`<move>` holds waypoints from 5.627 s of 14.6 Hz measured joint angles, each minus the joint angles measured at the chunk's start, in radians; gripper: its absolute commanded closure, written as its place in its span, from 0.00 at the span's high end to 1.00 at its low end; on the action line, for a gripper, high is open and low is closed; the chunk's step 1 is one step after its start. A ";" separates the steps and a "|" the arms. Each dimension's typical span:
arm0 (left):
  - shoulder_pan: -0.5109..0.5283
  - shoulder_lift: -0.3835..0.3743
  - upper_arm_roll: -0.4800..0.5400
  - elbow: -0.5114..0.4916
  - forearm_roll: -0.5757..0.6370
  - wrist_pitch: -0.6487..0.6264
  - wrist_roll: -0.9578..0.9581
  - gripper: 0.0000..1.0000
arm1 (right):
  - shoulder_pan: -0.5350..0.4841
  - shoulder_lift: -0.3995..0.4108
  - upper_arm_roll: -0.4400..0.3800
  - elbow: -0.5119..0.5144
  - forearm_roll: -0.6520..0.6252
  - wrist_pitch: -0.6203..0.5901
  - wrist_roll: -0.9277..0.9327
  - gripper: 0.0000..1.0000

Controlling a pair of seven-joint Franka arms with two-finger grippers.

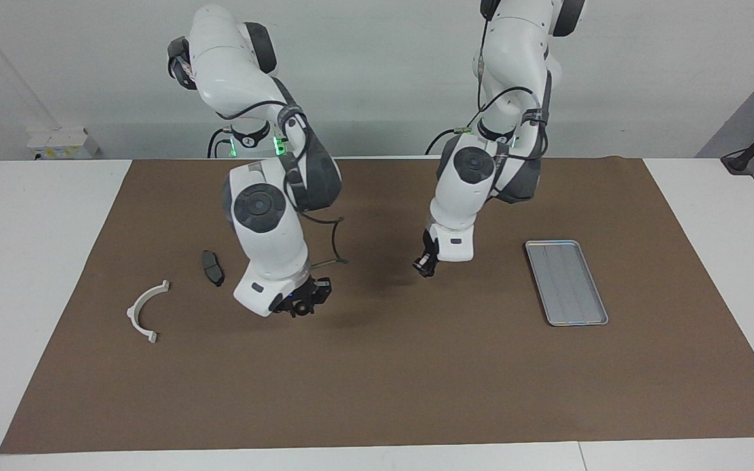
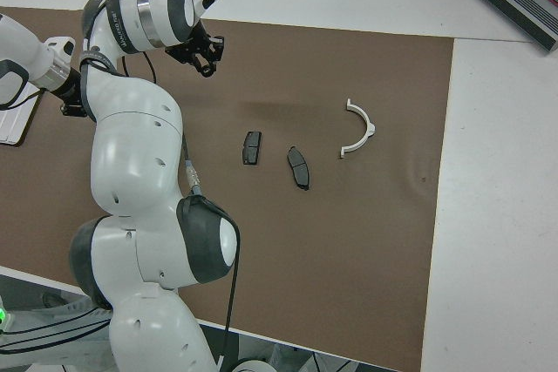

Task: Place bearing gear from tray to pile

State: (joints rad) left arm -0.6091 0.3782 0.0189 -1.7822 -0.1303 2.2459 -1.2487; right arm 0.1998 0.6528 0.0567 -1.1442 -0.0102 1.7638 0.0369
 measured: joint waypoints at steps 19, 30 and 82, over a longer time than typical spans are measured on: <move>-0.057 0.091 0.007 0.002 0.027 0.146 -0.032 0.00 | -0.282 -0.272 0.000 -0.653 -0.001 0.375 -0.424 0.00; -0.057 0.102 0.018 0.018 0.027 0.131 -0.040 1.00 | -0.328 -0.286 0.001 -0.751 -0.001 0.522 -0.506 0.00; 0.629 -0.407 -0.019 0.117 0.125 -0.657 1.152 1.00 | 0.340 -0.095 0.019 -0.397 -0.013 0.454 0.596 0.80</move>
State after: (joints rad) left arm 0.0194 -0.0292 0.0003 -1.6655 -0.0056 1.5889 -0.0971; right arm 0.5398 0.5582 0.0761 -1.5407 -0.0231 2.2183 0.6327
